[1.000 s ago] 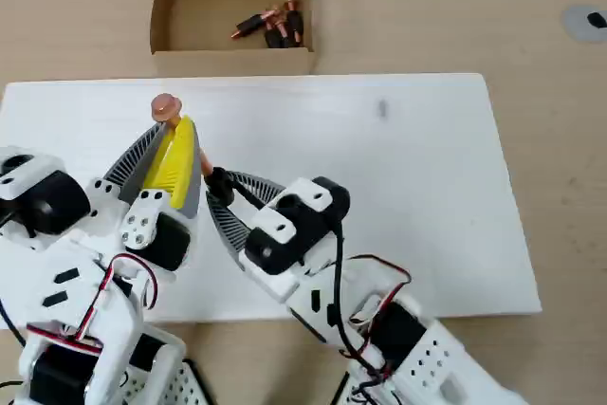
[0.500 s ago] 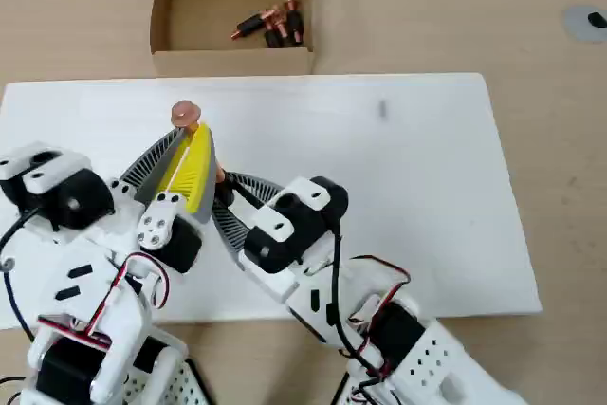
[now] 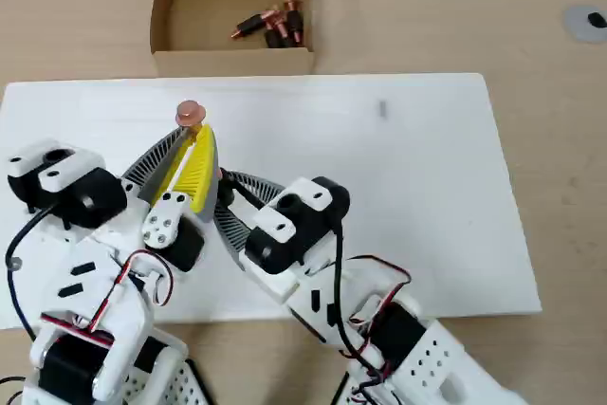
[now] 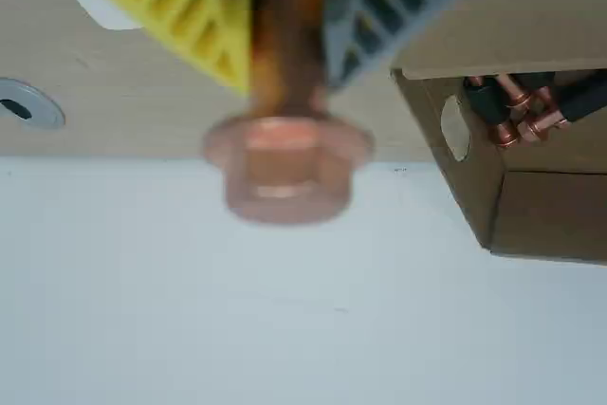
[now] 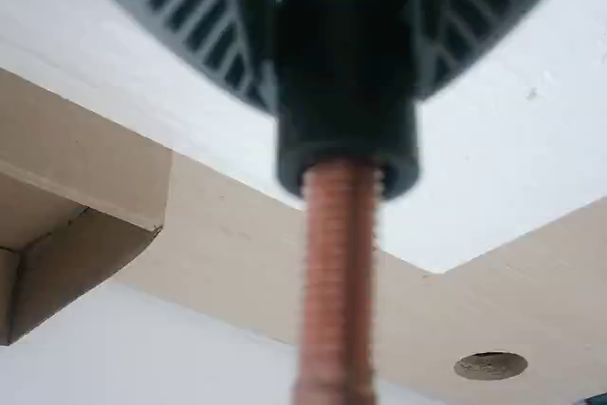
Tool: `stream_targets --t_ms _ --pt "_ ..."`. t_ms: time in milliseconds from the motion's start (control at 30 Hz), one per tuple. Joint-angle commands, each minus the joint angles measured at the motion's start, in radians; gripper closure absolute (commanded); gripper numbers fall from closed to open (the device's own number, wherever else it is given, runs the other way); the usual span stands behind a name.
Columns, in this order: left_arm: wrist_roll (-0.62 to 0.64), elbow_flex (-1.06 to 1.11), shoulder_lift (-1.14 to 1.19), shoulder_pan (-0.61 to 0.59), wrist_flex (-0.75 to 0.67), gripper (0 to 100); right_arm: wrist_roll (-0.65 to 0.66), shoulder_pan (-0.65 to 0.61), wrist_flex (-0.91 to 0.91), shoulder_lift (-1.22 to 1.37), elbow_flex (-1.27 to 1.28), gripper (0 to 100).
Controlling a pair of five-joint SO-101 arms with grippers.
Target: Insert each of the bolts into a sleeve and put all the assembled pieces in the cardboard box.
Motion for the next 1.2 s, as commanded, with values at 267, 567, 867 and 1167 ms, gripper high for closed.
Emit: stream_targets --t_ms 267,567,867,1167 --pt "-0.006 0.026 -0.004 0.005 0.025 99 -0.003 -0.008 -0.029 -0.025 -0.022 98.8" --pt "-0.006 0.017 -0.004 0.012 0.029 99 0.000 -0.008 -0.029 -0.024 -0.015 98.8" --pt "-0.005 0.014 -0.001 0.014 0.054 97 0.002 0.016 -0.029 -0.022 -0.019 98.8" --pt "-0.005 -0.095 0.002 0.015 0.255 92 0.002 0.096 -0.029 -0.022 -0.021 98.8"
